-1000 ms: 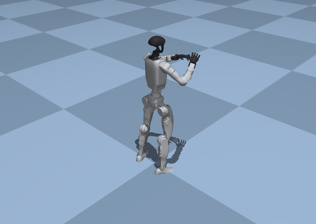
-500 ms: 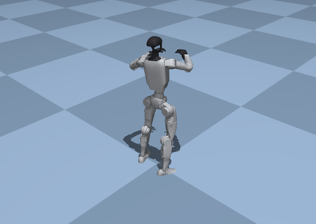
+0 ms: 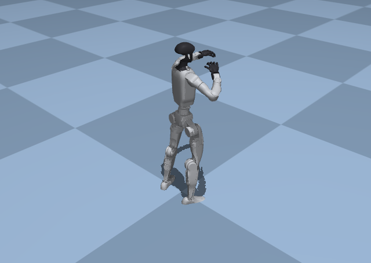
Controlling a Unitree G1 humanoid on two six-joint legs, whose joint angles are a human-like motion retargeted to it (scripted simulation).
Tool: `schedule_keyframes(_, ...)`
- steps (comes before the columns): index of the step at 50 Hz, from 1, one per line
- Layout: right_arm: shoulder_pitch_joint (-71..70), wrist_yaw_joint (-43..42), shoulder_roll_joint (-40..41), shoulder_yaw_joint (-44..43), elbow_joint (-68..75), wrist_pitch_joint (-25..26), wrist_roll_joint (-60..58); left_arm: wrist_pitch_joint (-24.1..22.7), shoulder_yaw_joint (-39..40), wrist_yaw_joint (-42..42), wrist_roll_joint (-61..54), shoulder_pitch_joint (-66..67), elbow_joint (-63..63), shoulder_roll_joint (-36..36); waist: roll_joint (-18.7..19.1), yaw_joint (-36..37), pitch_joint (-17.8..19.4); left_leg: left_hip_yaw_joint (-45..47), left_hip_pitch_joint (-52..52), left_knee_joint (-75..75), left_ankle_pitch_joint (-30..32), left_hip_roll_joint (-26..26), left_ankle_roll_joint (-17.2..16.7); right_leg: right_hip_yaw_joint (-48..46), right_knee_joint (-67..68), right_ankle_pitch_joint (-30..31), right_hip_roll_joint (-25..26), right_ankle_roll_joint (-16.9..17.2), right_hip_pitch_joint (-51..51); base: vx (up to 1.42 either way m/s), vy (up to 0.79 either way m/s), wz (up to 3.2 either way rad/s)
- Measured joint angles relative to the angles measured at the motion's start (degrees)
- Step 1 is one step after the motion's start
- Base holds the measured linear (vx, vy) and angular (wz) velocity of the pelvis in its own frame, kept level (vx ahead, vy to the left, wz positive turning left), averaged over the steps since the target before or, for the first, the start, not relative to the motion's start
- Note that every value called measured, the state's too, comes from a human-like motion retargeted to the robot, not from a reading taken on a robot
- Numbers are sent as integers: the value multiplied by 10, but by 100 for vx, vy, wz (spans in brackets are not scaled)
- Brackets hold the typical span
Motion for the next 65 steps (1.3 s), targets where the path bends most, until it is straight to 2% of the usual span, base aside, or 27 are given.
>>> schedule_keyframes(6,22,-31,9,-15,96,37,-80,5,94,-2,20,53,-181,-24,-9,8,-1,3,-5,3,-3,0,-4,3,4,3,-2,0,-8,0,0,-4)
schedule_keyframes(12,-41,-8,56,20,258,89,-130,16,174,-21,40,127,-429,-71,-25,43,-2,-19,-10,5,-6,-8,-1,-14,10,-1,-15,0,-1,-1,4,35)
schedule_keyframes(17,-130,13,96,60,448,117,-163,-30,190,-38,66,190,-598,-72,-40,83,-3,-50,-15,5,-7,-14,1,-40,11,-7,-26,-2,13,0,2,59)
schedule_keyframes(22,-191,10,105,84,648,122,-185,-95,200,-47,80,268,-647,-36,-50,127,-4,-81,-20,3,-5,-14,-3,-70,10,-11,-28,-7,28,0,-1,63)
schedule_keyframes(26,-192,3,81,76,728,125,-174,-104,222,-58,78,331,-619,-11,-53,155,-2,-102,-24,1,-1,-14,-6,-93,12,-14,-30,-7,38,0,-2,57)
schedule_keyframes(30,-155,-8,36,60,705,124,-165,-95,249,-77,56,380,-612,-1,-52,174,1,-116,-26,1,1,-16,-7,-110,14,-15,-32,-6,45,0,-1,38)
schedule_keyframes(36,-72,14,-30,42,529,97,-142,-101,256,-88,10,400,-717,-1,-41,172,3,-118,-26,4,1,-17,-6,-111,16,-15,-34,-3,47,0,0,4)
schedule_keyframes(42,-2,51,-38,8,325,92,-106,-73,232,-114,-8,339,-784,-78,-19,132,4,-95,-20,9,-4,-18,-3,-86,16,-15,-34,0,39,-2,-1,-38)
schedule_keyframes(47,52,32,-24,-33,172,98,-96,-23,199,-86,34,238,-689,-202,6,85,14,-61,-13,8,-5,-15,-4,-50,14,-13,-27,0,24,-4,-2,-68)
schedule_keyframes(52,84,15,-9,-52,66,83,-96,26,165,-22,114,110,-490,-297,30,32,23,-23,-8,5,-4,-8,-9,-13,8,-7,-13,0,6,-5,-4,-76)
schedule_keyframes(56,89,25,-1,-52,14,83,-75,68,108,13,142,-9,-288,-330,44,-8,28,4,-4,4,-2,-2,-11,12,1,0,-1,0,-6,-4,-4,-67)
schedule_keyframes(60,84,29,9,-46,-17,92,-55,88,28,31,98,-108,-96,-348,51,-40,31,23,-2,3,-1,1,-11,30,-3,7,7,0,-14,-2,-3,-48)
schedule_keyframes(65,89,17,26,-43,-9,91,-63,82,6,45,32,-145,5,-365,50,-56,30,33,0,5,-1,5,-11,39,-4,11,13,0,-18,-1,-1,-17)
